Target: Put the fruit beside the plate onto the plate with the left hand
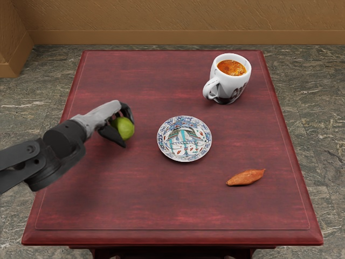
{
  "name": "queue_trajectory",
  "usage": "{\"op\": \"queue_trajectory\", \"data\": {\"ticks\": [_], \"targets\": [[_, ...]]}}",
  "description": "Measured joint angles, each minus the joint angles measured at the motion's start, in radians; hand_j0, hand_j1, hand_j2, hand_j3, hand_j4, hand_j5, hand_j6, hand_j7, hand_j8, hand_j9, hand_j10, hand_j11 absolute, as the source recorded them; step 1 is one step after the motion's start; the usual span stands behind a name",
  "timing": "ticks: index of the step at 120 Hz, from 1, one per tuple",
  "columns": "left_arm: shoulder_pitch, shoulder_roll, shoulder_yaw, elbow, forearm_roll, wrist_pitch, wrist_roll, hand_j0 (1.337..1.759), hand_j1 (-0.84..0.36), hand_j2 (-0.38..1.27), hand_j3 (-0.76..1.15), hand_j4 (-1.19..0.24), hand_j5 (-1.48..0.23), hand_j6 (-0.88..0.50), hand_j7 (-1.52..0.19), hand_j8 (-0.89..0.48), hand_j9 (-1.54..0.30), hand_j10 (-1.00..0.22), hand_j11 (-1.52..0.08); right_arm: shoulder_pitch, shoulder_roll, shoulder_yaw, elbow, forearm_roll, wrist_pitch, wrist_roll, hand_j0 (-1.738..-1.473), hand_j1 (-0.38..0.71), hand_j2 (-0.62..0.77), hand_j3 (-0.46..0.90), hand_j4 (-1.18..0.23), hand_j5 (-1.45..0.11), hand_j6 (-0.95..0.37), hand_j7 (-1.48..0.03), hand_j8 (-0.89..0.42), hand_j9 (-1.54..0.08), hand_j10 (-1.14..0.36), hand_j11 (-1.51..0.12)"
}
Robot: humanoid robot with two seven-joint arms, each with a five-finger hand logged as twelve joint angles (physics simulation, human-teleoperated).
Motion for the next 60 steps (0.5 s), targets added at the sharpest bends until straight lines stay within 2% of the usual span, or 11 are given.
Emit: {"op": "queue_trajectory", "data": {"ticks": [31, 60], "targets": [[-0.064, -0.017, -0.029, -0.035, -0.031, -0.042, 0.0, 1.641, -0.22, 0.31, 0.0, -0.5, -1.26, -0.26, -1.23, -0.29, -1.24, -0.61, -1.16, 0.006, 0.0, 0.001, 0.0, 0.0, 0.0, 0.0, -1.658, -0.35, 0.0, 0.0, 0.0, 0.0, 0.0, 0.0, 0.0, 0.0, 0.0, 0.0], [-0.094, -0.167, -0.047, -0.061, -0.05, -0.11, 0.0, 1.641, -0.22, 0.32, 0.0, -0.49, -1.28, -0.25, -1.24, -0.29, -1.25, -0.61, -1.17, 0.014, 0.0, 0.001, -0.001, 0.0, 0.0, 0.0, -1.658, -0.35, 0.0, 0.0, 0.0, 0.0, 0.0, 0.0, 0.0, 0.0, 0.0, 0.0]]}}
